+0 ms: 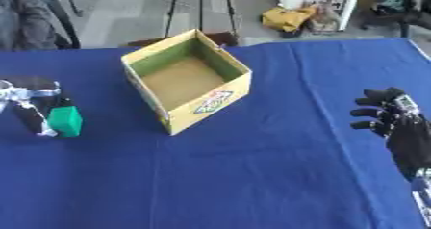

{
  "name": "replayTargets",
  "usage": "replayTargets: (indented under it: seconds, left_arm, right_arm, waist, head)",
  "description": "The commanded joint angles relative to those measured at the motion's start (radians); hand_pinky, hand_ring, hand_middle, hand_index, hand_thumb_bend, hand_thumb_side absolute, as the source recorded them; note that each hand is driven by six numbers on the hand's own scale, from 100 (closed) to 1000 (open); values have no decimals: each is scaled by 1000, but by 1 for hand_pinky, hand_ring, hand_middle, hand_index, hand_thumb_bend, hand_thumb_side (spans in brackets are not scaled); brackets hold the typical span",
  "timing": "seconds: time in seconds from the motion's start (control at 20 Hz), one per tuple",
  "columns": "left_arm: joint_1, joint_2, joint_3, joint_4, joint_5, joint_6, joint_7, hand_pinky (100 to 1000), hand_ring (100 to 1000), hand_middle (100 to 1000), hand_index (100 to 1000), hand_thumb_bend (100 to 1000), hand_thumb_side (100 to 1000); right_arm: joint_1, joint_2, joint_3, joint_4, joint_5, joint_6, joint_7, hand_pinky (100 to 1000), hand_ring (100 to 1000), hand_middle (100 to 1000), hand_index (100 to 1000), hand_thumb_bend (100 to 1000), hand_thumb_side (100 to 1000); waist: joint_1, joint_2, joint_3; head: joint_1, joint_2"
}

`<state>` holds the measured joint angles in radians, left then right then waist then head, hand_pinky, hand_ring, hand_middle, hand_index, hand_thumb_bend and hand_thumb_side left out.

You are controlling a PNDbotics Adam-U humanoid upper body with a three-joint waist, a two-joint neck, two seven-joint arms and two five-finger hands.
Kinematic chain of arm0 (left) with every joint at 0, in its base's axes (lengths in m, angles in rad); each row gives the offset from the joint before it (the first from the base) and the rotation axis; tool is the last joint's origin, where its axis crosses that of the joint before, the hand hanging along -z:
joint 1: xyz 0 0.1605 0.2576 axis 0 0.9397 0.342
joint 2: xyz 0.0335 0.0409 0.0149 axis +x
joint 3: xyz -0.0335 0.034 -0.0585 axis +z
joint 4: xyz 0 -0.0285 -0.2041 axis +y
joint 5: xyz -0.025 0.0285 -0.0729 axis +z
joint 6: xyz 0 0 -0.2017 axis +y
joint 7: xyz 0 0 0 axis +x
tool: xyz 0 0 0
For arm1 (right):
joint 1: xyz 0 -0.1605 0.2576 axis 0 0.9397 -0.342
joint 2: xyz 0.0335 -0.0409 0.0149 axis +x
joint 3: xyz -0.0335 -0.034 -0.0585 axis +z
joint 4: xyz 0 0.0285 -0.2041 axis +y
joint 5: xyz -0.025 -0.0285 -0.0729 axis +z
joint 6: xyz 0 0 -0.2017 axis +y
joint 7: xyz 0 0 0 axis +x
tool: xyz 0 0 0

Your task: Pick up objects on the table and place them in the box.

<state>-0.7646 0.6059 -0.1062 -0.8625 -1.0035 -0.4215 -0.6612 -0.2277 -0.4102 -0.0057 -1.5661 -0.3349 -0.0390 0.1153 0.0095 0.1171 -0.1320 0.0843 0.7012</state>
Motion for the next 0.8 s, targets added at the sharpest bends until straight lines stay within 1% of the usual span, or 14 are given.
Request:
replayTargets:
  seconds: [0.05, 0.1, 0.15, 0.2, 0.25, 0.3, 0.35, 0.4, 0.45, 0.6, 0.8]
  left_arm:
    - [-11, 16, 15, 5, -13, 1, 27, 493, 471, 439, 624, 465, 134]
    - [-10, 15, 16, 8, -14, 5, 38, 450, 432, 396, 581, 422, 113]
    - [-10, 15, 18, 11, -15, 9, 50, 438, 420, 383, 569, 410, 111]
    - [-10, 16, 20, 11, -14, 12, 62, 400, 383, 344, 531, 365, 106]
    - [-10, 16, 22, 11, -10, 16, 73, 393, 374, 336, 523, 356, 105]
    - [-10, 17, 23, 8, -5, 18, 82, 351, 332, 291, 483, 317, 103]
    - [-10, 18, 23, 3, 2, 19, 89, 347, 329, 288, 480, 313, 103]
    - [-10, 19, 25, -3, 11, 21, 94, 314, 299, 255, 450, 280, 102]
    - [-10, 20, 26, -10, 22, 22, 98, 311, 296, 253, 448, 277, 102]
    - [-8, 23, 30, -32, 58, 29, 107, 268, 261, 215, 412, 220, 104]
    - [-8, 28, 32, -63, 100, 41, 104, 231, 228, 181, 378, 181, 107]
  right_arm:
    - [-11, -20, -9, -9, 13, -3, 3, 610, 695, 693, 818, 100, 903]
    - [-11, -21, -9, -9, 13, -3, 2, 610, 695, 693, 818, 100, 903]
    - [-11, -21, -9, -9, 12, -3, 2, 610, 695, 693, 818, 100, 903]
    - [-10, -21, -10, -9, 12, -3, 2, 610, 695, 693, 818, 100, 903]
    - [-10, -21, -10, -9, 12, -3, 2, 610, 695, 693, 818, 100, 903]
    - [-10, -21, -10, -9, 12, -3, 2, 610, 695, 693, 818, 100, 903]
    - [-10, -20, -10, -9, 13, -3, 2, 610, 695, 693, 818, 100, 903]
    - [-10, -20, -10, -9, 13, -3, 2, 610, 695, 693, 818, 100, 903]
    - [-10, -20, -10, -8, 13, -3, 2, 610, 695, 693, 818, 100, 903]
    - [-10, -21, -10, -8, 13, -3, 3, 610, 695, 693, 818, 100, 902]
    - [-9, -22, -11, -8, 13, -4, 2, 610, 695, 693, 818, 100, 902]
  waist:
    - [-2, -10, 0]
    - [-3, -10, 0]
    - [-3, -10, -1]
    - [-4, -10, -1]
    - [-4, -10, 0]
    - [-4, -10, 0]
    - [-4, -10, 0]
    - [-3, -10, 1]
    - [-3, -10, 1]
    - [-3, -11, 1]
    - [-4, -12, 0]
  head:
    - [-3, -12]
    - [-4, -12]
    - [-4, -12]
    - [-3, -12]
    - [-4, -12]
    - [-4, -12]
    - [-4, -12]
    - [-5, -12]
    - [-5, -13]
    - [-5, -14]
    - [-6, -17]
